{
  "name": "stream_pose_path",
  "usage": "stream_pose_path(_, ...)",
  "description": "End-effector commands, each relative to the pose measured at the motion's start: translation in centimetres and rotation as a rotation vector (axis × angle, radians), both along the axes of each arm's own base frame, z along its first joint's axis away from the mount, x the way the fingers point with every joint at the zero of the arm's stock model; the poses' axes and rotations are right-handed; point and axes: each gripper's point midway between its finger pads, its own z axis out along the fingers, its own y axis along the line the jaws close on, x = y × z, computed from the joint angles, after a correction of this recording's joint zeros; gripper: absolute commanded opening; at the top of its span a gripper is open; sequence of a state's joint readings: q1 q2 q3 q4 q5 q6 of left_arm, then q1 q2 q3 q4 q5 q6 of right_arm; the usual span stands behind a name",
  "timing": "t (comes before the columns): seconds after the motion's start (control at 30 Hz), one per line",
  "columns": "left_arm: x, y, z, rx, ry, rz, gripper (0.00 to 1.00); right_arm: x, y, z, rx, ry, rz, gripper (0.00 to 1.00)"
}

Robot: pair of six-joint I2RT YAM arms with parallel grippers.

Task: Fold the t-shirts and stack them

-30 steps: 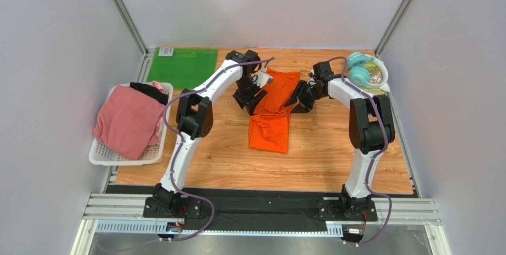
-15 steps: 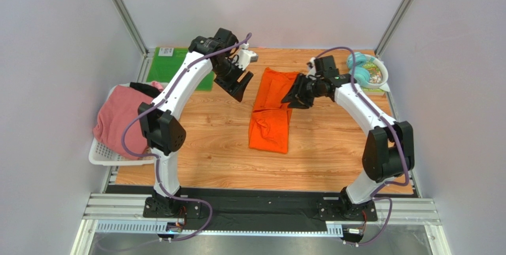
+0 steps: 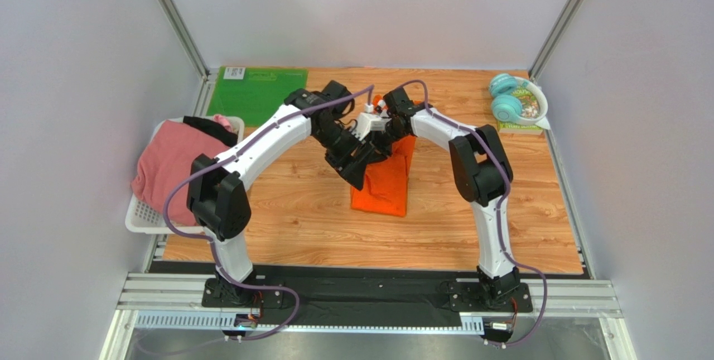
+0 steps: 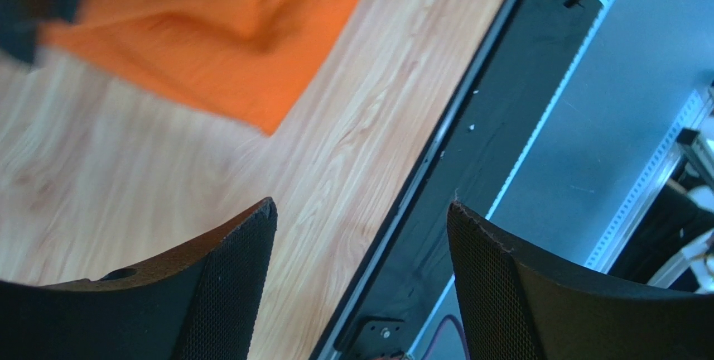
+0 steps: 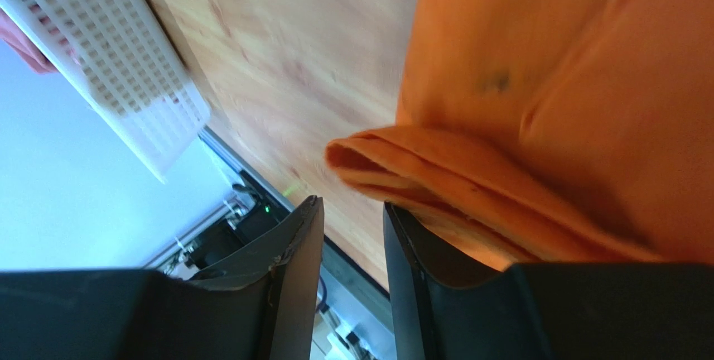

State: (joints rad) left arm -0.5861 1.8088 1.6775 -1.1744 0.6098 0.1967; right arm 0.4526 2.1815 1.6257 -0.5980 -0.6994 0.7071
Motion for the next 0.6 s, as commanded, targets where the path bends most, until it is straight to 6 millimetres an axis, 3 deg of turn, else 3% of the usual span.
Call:
stream_pose_path(0.0, -2.7, -4.6, -0.1, -0.103, -0.043, -0.163, 0.8, 3.8, -0.1, 0.9, 0.044, -0.034, -0.046, 0.36)
stream_pose_path(0.1, -2.4, -6.6, -2.5, -0.112, -0.03, -0.185, 0.8, 5.5, -0.8, 0.0, 0.053, -0.015, -0.085, 0.35)
stream_pose_path(0.23, -1.0, -7.6, -5.6, -0.082, -0.01, -0.183, 0.8, 6.3, -1.8, -1.5, 0.031, 0.002, -0.112, 0.34)
stream_pose_path(0.4, -1.1, -6.1, -10.3, 0.027, 0.021, -0.198, 0.8, 7.2, -4.7, -3.5, -0.016, 0.02, -0.154, 0.31)
stream_pose_path(0.5, -1.7, -4.9, -11.9, 0.067, 0.025, -0.221, 0.8, 7.6, -6.3, -4.3, -0.05, 0.012, -0.168, 0.31)
stream_pose_path(0.57, -1.8, -4.4, -11.5, 0.07, 0.003, -0.233, 0.8, 8.1, -6.9, -4.1, -0.056, 0.007, -0.172, 0.31)
